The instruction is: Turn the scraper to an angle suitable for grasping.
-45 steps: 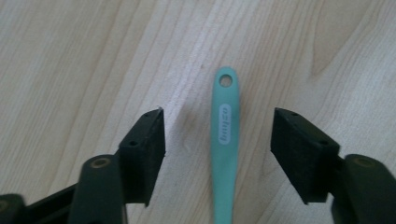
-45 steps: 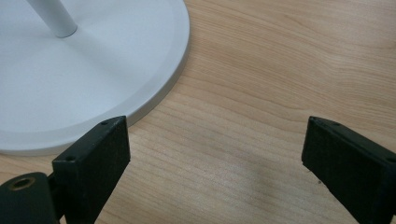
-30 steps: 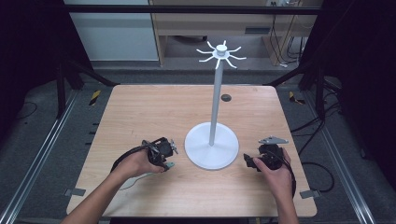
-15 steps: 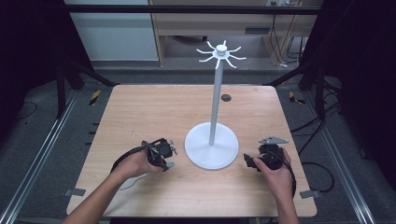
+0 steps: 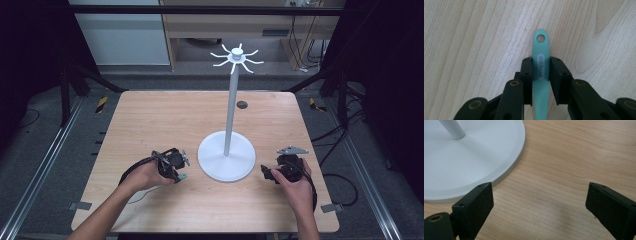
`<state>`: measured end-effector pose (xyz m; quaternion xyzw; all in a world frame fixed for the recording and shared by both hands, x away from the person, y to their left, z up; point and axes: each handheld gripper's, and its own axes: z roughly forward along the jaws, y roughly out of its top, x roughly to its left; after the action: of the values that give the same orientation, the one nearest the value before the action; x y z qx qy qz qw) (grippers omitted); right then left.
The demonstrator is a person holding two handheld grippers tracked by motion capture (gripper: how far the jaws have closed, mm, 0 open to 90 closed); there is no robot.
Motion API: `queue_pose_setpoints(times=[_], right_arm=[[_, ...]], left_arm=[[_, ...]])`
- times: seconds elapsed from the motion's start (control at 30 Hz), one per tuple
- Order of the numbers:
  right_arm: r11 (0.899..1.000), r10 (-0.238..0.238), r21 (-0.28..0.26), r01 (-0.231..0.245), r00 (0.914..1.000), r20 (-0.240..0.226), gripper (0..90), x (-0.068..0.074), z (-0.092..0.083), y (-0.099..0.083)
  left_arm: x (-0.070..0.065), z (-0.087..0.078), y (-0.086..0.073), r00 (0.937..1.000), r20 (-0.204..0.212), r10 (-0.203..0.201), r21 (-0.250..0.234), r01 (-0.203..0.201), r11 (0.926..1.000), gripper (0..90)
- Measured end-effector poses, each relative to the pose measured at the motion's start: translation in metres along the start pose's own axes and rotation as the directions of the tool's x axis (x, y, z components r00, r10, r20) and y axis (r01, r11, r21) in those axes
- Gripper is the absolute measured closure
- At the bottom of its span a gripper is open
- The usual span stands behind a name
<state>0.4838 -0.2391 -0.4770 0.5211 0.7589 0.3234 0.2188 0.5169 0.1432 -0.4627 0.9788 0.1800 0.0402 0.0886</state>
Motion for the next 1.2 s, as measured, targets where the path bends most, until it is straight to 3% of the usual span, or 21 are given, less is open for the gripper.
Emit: queue_pose_setpoints(times=[0.43, 0.67, 1.2], right_arm=[[1.000, 0.003, 0.007, -0.003, 1.0000, -0.001, 8.2, 0.001, 0.001, 0.000], [1.000, 0.003, 0.008, -0.003, 1.0000, -0.002, 8.3, 0.001, 0.001, 0.000], [1.000, -0.001, 0.009, 0.001, 1.0000, 0.003, 8.3, 0.002, 0.001, 0.000]], left_arm=[[-0.003, -0.001, -0.001, 0.9996, -0.026, 0.012, -0.012, -0.012, 0.9999, 73.8], [-0.003, -0.011, -0.004, 0.9986, -0.053, -0.009, -0.080, 0.005, 0.9968, 73.9], [-0.002, -0.031, -0.015, 0.9957, -0.082, -0.041, -0.160, 0.028, 0.9868, 74.0]])
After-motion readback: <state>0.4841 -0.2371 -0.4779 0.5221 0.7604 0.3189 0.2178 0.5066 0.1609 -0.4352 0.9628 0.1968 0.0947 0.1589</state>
